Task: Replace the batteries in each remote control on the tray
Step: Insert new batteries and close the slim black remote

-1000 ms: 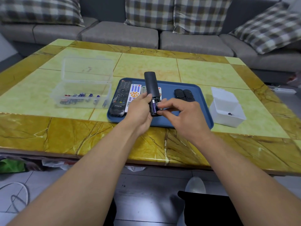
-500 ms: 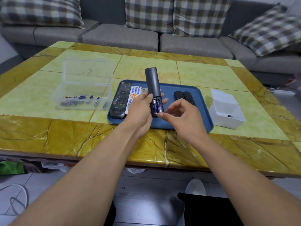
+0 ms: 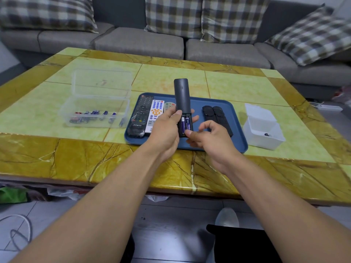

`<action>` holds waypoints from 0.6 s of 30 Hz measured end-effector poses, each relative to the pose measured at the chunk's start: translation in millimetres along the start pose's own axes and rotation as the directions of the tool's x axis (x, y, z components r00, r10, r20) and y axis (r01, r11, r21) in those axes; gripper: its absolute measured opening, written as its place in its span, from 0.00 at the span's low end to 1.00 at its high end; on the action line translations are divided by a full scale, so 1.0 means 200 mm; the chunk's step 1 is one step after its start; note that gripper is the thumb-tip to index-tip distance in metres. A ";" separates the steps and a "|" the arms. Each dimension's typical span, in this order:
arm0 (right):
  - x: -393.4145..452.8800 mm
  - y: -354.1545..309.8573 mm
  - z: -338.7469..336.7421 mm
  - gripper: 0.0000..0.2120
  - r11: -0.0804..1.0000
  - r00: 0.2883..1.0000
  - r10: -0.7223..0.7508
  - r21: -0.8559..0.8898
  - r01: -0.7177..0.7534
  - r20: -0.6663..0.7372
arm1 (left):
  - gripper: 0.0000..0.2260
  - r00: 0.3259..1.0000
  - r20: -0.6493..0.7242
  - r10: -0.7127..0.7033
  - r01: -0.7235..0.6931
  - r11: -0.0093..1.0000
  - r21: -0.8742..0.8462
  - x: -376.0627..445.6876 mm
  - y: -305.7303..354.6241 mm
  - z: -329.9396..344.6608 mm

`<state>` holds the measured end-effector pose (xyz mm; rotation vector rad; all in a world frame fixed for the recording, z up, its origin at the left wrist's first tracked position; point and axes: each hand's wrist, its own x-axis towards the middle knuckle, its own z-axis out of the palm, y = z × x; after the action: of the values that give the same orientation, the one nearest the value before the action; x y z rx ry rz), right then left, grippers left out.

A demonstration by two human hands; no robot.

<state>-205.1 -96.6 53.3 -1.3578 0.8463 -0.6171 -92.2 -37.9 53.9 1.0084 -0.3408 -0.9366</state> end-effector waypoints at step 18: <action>0.15 0.05 -0.25 0.23 0.248 0.994 -0.103 -0.969 0.003 -0.023 | 0.19 0.970 -0.241 0.036 -0.015 0.996 0.087 0.05 -0.01 -0.11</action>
<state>-229.4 -149.0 39.0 -2.5478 1.3617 -0.0950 -74.1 -34.0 39.2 1.1805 -0.1891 -0.7707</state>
